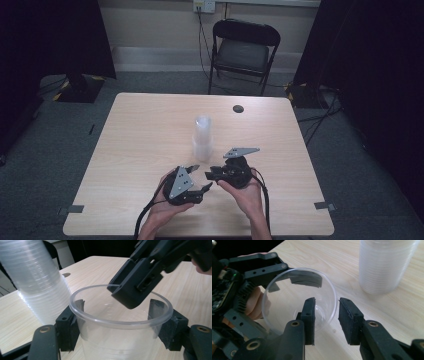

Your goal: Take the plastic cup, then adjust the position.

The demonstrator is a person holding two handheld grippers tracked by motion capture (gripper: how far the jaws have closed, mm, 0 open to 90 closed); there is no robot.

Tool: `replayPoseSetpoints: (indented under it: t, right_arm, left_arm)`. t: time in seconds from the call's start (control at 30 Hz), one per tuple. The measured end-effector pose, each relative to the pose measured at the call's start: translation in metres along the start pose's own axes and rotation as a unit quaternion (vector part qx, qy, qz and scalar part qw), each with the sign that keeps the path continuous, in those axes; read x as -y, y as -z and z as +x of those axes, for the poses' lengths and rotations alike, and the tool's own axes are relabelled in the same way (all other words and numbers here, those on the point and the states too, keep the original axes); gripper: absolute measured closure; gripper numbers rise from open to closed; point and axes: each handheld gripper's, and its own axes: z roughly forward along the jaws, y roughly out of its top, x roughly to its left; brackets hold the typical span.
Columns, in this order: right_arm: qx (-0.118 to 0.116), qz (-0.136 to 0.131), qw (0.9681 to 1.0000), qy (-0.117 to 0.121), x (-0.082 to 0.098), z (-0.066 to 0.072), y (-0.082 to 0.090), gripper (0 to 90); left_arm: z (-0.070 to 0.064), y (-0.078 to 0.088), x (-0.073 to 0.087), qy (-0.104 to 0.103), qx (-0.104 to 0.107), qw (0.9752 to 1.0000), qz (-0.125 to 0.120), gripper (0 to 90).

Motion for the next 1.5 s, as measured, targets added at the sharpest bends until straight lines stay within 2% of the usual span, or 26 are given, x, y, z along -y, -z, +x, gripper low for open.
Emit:
replayPoseSetpoints:
  t: [0.07, 0.13, 0.43, 0.53, 0.77, 1.1, 1.17, 1.33, 1.5]
  right_arm:
    - [0.001, -0.006, 1.0000, 0.003, 0.000, 0.000, 0.000, 65.9]
    - [0.002, -0.011, 0.9999, -0.001, 0.000, 0.000, 0.000, 65.3]
    - [-0.003, -0.038, 0.9993, 0.004, 0.000, 0.003, 0.003, 64.9]
    - [-0.006, -0.050, 0.9987, 0.011, 0.000, 0.004, 0.006, 64.8]
    - [-0.012, -0.074, 0.9972, 0.007, 0.001, 0.003, 0.011, 64.4]
    - [-0.004, -0.102, 0.9948, 0.006, 0.007, 0.003, 0.017, 63.2]
    - [-0.006, -0.105, 0.9944, -0.002, 0.010, 0.000, 0.017, 63.2]
    - [0.000, -0.112, 0.9937, -0.006, 0.016, -0.004, 0.018, 62.6]
    - [0.018, -0.121, 0.9925, -0.010, 0.024, -0.007, 0.021, 60.6]
  left_arm:
    - [0.002, 0.000, 0.000, 0.008, -0.002, 1.0000, -0.002, 29.7]
    - [0.003, 0.001, 0.000, 0.008, -0.003, 1.0000, 0.002, 29.7]
    - [0.009, 0.003, 0.000, 0.034, 0.000, 0.9994, -0.009, 29.9]
    - [0.011, 0.004, 0.000, 0.043, 0.002, 0.9990, -0.010, 29.9]
    - [0.017, 0.005, -0.001, 0.057, -0.003, 0.9982, -0.016, 30.0]
    - [0.030, 0.011, -0.002, 0.072, -0.025, 0.9966, -0.031, 30.1]
    - [0.034, 0.012, -0.003, 0.083, -0.035, 0.9955, -0.031, 30.2]
    - [0.045, 0.017, -0.001, 0.091, -0.056, 0.9938, -0.030, 29.9]
    - [0.055, 0.023, -0.003, 0.097, -0.065, 0.9922, -0.043, 30.1]
